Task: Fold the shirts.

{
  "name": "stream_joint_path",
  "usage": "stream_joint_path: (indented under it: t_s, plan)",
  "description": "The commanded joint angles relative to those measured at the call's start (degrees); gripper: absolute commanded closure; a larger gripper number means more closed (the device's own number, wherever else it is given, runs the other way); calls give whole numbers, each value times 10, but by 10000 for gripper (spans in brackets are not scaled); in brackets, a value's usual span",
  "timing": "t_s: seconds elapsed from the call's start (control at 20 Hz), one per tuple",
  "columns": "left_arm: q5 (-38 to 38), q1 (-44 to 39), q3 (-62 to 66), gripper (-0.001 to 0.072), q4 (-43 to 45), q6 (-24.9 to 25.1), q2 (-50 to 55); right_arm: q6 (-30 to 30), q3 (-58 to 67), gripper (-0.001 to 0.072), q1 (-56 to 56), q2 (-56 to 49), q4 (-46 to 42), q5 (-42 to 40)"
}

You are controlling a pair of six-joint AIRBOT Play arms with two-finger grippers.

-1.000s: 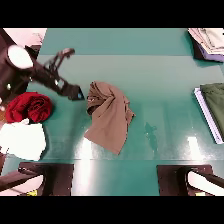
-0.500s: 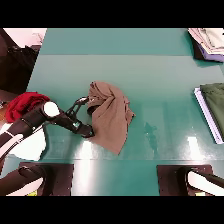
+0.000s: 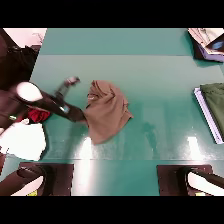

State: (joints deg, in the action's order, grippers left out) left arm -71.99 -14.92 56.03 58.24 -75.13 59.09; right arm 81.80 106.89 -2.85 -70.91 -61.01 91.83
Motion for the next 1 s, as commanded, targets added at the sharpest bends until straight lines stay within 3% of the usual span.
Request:
stream_joint_path:
  t_s: [0.0, 0.15, 0.2, 0.25, 0.3, 0.45, 0.55, 0.75, 0.95]
  plan:
    - [-54, 56, 162, 680, 58, -1, -49, 0, -132, 362, -65, -2, 1, -39]
    - [-54, 57, 250, 679, 85, -1, -66, 0, -299, 345, -137, -17, 5, -169]
    - [-56, 57, 261, 680, 85, -1, -66, 0, -336, 245, -156, -36, 23, -195]
    - [-58, 57, 265, 679, 84, -1, -66, 0, -363, 102, -171, -61, 55, -214]
    - [-64, 57, 264, 680, 85, -1, -65, -5, -383, 55, -186, -92, 93, -230]
    - [-75, 57, 261, 680, 85, -1, -63, -42, -409, 72, -230, -176, 226, -279]
    - [-78, 57, 257, 679, 85, -1, -63, -54, -401, 164, -264, -220, 277, -298]
    - [-81, 57, 256, 680, 85, -1, -63, -49, -345, 164, -335, -283, 285, -329]
    - [-88, 57, 256, 680, 85, -1, -63, 0, -309, 165, -381, -317, 284, -401]
